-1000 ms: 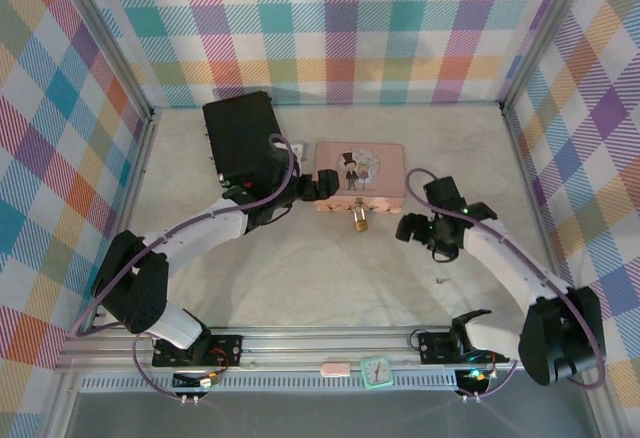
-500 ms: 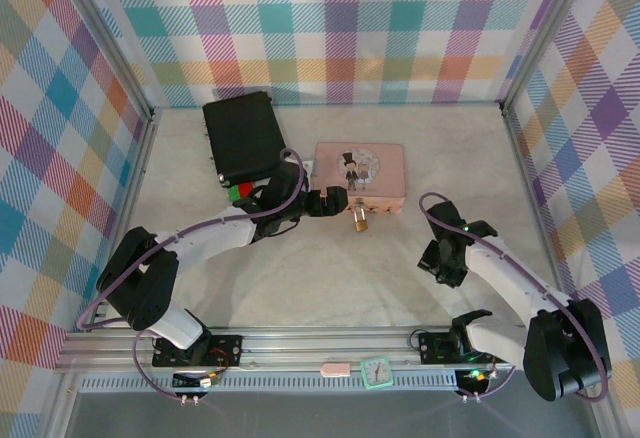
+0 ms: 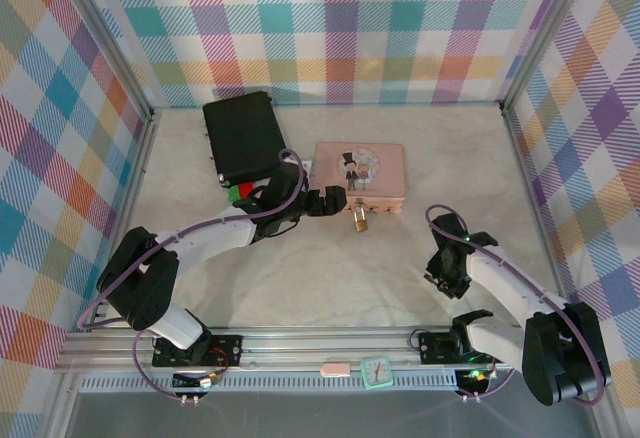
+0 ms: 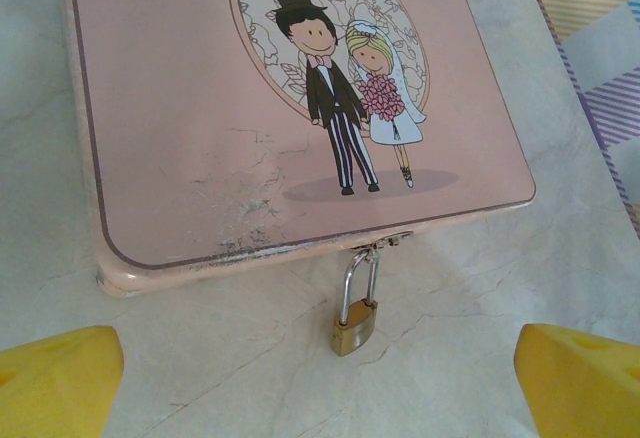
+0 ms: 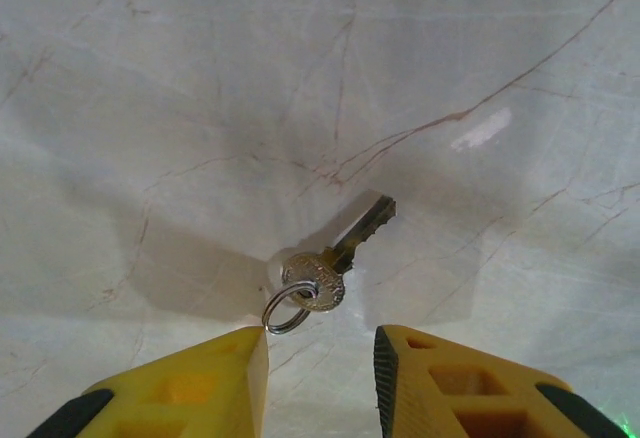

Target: Unlock the padlock with the key

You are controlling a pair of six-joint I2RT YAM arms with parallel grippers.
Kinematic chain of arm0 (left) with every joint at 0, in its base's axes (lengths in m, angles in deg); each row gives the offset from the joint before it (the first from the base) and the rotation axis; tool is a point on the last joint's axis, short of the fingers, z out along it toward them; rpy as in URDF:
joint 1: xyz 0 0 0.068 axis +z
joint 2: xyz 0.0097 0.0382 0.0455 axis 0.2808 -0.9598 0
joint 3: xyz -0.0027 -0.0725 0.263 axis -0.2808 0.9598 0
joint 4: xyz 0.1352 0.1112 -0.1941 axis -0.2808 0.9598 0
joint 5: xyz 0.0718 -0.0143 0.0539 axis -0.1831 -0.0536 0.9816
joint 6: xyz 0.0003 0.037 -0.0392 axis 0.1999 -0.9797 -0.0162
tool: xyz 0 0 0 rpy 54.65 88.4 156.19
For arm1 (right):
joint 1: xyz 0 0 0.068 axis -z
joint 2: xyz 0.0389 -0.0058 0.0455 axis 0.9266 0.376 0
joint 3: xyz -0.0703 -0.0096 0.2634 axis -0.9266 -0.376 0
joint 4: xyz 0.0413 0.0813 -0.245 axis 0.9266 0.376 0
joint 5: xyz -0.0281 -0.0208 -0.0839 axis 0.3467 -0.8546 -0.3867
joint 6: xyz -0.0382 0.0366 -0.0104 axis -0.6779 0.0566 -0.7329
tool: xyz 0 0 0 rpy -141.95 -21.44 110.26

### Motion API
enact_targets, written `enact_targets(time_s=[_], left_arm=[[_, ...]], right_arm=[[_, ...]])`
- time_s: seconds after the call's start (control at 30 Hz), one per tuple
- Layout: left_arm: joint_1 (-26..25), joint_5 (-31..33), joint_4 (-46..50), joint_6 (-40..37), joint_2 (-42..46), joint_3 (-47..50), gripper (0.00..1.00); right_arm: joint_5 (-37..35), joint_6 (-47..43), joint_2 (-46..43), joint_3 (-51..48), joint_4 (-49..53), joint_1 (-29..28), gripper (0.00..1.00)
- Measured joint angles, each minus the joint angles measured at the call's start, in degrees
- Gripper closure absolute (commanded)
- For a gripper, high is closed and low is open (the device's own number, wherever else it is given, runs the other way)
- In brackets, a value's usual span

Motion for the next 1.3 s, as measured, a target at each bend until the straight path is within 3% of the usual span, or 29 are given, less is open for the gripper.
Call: enact_targets(time_s=[0.27,0.47,0.63,0.77,0.97,1.13,1.3], left_arm=[[0.0,0.85,0.0,0.09,0.76,1.31,0.0],[0.0,1.95,0.0,0.2,2.86,2.23,0.0],[0.0,2.73,0.0,0.24,3.32,2.56,0.0],[0.0,2.27,-0.11,1.64,3.32,2.6,0.0],[0.02,-0.98,-0.35,9.35,2.05,1.2,0.0],[0.28,-5.68,-1.97,21.05,-0.09,-0.87,0.0],[0.5,-10.73,-11.54,35.85,-2.89,0.35,0.02]], right_arm=[[-0.02,0.09,2.21,-0.7,-2.71,1.27,0.8],[0.02,-1.33,2.62,-0.24,-2.78,1.31,1.0],[1.95,-5.27,2.27,-0.09,-3.72,1.38,1.0],[9.38,-11.41,1.16,1.73,-7.34,1.31,1.0],[25.92,-21.73,2.84,11.85,-13.64,-0.66,1.0],[40.02,-29.62,7.61,19.89,-17.92,-3.17,1.0],[46.88,-34.67,12.07,25.24,-18.82,-5.51,1.0]])
